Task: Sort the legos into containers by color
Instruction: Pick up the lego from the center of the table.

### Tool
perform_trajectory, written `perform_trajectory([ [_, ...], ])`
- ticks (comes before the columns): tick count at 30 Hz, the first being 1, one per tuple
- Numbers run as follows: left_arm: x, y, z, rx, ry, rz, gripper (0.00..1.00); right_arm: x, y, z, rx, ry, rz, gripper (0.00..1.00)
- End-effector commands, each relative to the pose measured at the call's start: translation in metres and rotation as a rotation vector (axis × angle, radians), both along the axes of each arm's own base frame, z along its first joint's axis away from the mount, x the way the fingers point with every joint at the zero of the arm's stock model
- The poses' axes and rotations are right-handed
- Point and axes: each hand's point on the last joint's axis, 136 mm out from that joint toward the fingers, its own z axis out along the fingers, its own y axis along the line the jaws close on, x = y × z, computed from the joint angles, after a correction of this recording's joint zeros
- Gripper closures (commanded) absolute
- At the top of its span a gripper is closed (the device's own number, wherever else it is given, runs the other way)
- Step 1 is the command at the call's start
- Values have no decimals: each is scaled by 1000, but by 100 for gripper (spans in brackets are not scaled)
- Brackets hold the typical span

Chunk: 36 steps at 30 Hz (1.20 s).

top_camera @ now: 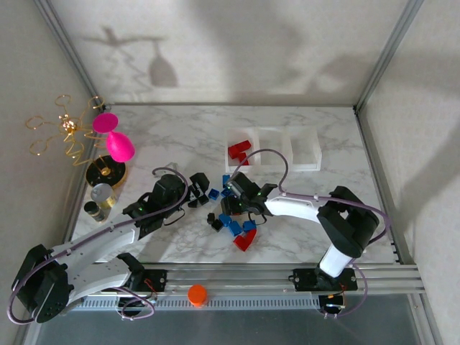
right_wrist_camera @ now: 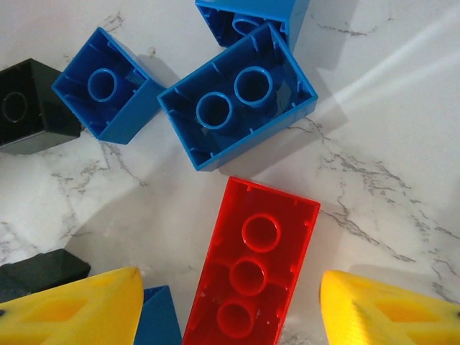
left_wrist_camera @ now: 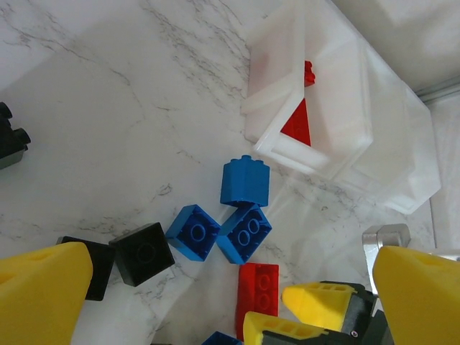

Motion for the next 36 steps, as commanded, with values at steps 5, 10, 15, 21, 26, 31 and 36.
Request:
perform_trajectory([
  [5,-2,3,-5,12,4,15,0,5,-7,-20,-67,-12,-29,46],
  [10,-1,-1,-5,7,5,5,0,2,-17,-23,-103,-15,-31,54],
  [15,0,-3,-5,8,9,0,0,-1,-25,-23,-122,-21,-29,60],
  [21,2,-7,-3,-2,4,-9,0,0,-25,-18,-121,-32,-29,71],
  [26,2,-7,1,3,-2,-8,0,5,-24,0,-96,-64,-36,74],
  [31,5,-8,11,-5,-29,-10,1,19,-28,30,-52,-110,-58,74],
  [36,12,-12,22,-3,-56,-10,0,51,-37,57,-28,-164,-96,73],
])
